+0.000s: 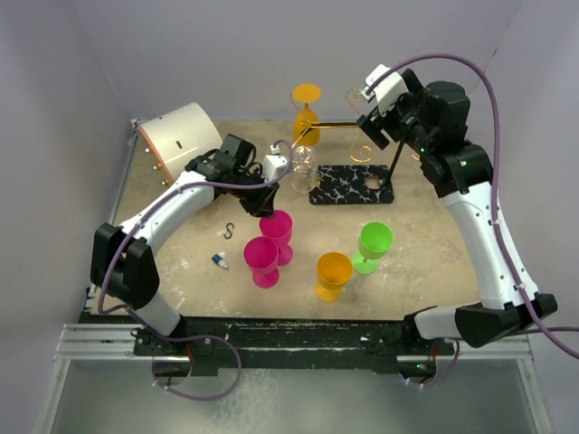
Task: Place the wine glass upside down on the wine glass rack
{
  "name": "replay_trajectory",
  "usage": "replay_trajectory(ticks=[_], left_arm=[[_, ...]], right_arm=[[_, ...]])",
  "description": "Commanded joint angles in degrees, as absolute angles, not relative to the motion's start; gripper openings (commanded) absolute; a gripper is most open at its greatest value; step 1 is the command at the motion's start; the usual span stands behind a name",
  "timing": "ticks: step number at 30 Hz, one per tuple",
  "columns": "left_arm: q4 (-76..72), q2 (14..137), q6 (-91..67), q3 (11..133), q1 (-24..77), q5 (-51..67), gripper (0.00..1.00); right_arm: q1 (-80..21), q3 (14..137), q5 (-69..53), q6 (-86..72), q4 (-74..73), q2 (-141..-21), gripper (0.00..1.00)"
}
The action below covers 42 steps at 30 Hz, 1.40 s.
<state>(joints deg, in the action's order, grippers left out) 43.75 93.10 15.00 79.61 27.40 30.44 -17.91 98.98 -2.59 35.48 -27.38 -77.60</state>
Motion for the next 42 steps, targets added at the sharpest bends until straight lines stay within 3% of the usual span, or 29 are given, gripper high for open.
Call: replay_trajectory(ticks=[1,12,21,32,38,42], left_arm=[[41.8,91.8,16.5,81.4,27.5,30.7,0.24],[38.8,86.4,14.2,81.5,26.6,22.6,0.00],[37.1,78.8,9.4,82.6,15.1,27.7,0.00],[41.5,67.8,10.5,91.2,9.1,23.0,0.00],[37.8,69.1,6.4,104.2,8.7,20.0,0.00],[30.8,72.2,-0.2,109.3,8.7,24.2,0.00]], right_arm=[[-16.7,98.9,-4.4,34.6,-26.0,-75.8,0.85],[-13.6,97.2,-7.3,33.0,-26.7,-73.3,0.86],[-11.1,95.6,-7.3,33.1,-28.7,-71.1,0.89],[-6.5,96.2,-25.4,23.3,-30.1,-66.6,0.91],[-6.5,98.1,-31.4,11.7,-27.5,-71.7,0.81],[-6.6,100.1,-39.4,3.5,-22.5,-75.1,0.78]])
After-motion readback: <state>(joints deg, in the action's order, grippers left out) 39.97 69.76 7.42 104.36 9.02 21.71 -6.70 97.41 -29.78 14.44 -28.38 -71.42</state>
